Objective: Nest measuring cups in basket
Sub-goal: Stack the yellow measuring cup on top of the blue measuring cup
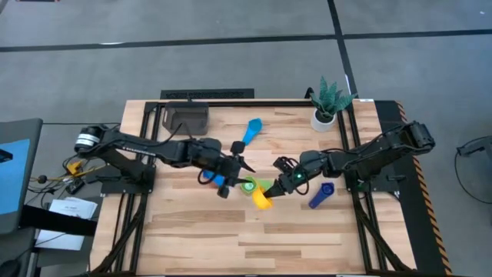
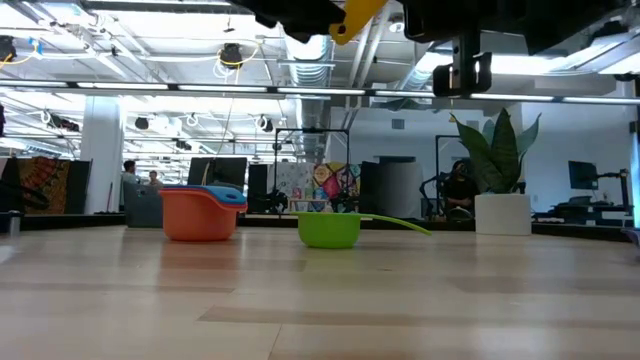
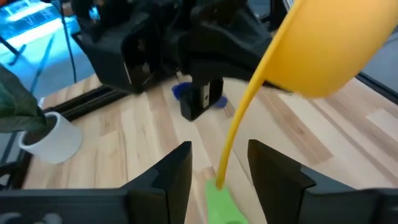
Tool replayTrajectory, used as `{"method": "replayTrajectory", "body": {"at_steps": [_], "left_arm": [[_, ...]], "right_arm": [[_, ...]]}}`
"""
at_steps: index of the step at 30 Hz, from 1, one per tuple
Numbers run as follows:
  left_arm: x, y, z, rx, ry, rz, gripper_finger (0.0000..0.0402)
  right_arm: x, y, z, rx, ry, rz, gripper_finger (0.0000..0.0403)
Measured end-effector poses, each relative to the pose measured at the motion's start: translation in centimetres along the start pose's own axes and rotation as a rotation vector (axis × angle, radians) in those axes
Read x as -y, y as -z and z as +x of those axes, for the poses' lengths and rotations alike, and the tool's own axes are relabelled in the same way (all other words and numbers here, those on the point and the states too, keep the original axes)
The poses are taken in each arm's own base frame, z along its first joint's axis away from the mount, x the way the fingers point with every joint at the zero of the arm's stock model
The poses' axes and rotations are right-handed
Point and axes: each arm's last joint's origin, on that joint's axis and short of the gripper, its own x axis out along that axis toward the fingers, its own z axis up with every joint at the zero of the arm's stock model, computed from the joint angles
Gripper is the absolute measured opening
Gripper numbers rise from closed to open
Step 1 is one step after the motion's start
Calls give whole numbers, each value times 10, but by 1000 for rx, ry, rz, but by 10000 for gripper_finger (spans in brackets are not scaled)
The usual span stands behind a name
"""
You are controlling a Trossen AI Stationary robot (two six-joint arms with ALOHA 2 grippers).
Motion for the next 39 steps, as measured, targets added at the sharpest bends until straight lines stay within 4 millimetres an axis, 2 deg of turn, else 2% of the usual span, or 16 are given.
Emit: {"method": "replayTrajectory", "body": {"at_steps": [5,12,17,22,27,32,35,39], "left_arm": [[-5,3,2,-1,16,-29,111],[-11,5,0,28,101,-70,10],[-19,8,-2,49,170,-144,2],[-35,12,-10,81,312,-262,1],[-48,12,-19,140,492,-367,1],[-52,10,-25,180,670,-433,0],[-53,10,-28,176,770,-488,0],[-58,11,-29,146,857,-593,0]], "right_arm": [[0,0,0,0,-2,-14,14],[-1,0,0,-2,-8,-37,10],[-3,-2,0,9,-36,-69,43],[-10,-6,-4,47,-79,-191,94],[-25,-17,-9,133,-111,-377,141],[-53,-38,-14,277,-134,-638,176],[-76,-49,-18,391,-113,-873,184],[-111,-50,-18,484,10,-1291,179]]}}
